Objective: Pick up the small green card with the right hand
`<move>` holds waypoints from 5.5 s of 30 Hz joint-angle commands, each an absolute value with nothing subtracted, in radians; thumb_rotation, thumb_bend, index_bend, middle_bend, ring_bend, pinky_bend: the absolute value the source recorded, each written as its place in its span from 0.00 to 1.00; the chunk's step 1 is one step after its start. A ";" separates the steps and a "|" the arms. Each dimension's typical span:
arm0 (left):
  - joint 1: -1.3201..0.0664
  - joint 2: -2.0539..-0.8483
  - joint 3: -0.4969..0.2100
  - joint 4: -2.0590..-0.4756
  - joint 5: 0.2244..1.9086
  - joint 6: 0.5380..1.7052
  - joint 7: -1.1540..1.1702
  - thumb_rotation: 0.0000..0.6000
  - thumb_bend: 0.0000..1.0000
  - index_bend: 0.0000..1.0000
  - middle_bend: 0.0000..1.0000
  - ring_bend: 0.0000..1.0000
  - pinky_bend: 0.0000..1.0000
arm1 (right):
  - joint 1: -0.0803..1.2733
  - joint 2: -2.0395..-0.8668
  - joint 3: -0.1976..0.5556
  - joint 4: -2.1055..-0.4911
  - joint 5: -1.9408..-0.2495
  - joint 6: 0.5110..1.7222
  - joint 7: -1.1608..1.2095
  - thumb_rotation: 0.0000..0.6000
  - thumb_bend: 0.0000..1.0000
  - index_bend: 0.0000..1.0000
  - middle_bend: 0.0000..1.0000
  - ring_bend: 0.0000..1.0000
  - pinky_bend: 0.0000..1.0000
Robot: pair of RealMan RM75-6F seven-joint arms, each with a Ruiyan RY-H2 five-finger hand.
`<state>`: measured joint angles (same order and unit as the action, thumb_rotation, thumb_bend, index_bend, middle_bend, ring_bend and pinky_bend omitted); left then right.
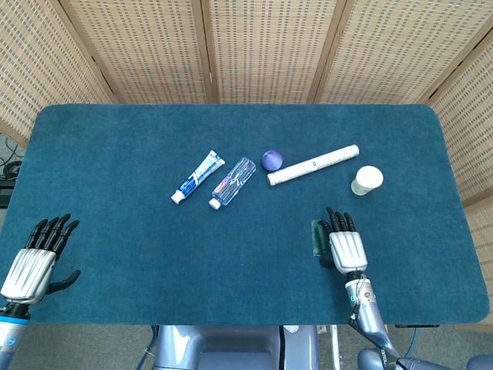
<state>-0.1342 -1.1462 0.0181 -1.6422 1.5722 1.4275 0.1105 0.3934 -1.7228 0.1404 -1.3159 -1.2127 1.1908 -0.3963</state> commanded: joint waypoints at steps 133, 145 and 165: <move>-0.154 -1.129 0.027 -1.646 1.576 1.399 0.052 1.00 0.25 0.00 0.00 0.00 0.00 | 0.538 -1.697 0.215 -1.362 -1.118 1.111 -0.522 1.00 0.57 0.59 0.03 0.00 0.00; -0.155 -1.126 0.025 -1.645 1.571 1.399 0.043 1.00 0.25 0.00 0.00 0.00 0.00 | 0.605 -1.657 0.292 -1.401 -1.079 1.121 -0.588 1.00 0.57 0.59 0.03 0.00 0.00; -0.147 -1.122 0.031 -1.652 1.591 1.418 0.042 1.00 0.25 0.00 0.00 0.00 0.00 | 0.525 -1.404 0.279 -1.705 -1.124 1.286 -0.614 1.00 0.26 0.32 0.00 0.00 0.00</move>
<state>-0.1472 -1.1215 0.0311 -1.6516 1.5916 1.4184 0.0420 0.5595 -1.4359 0.3026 -1.6655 -1.0965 1.2515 -0.6371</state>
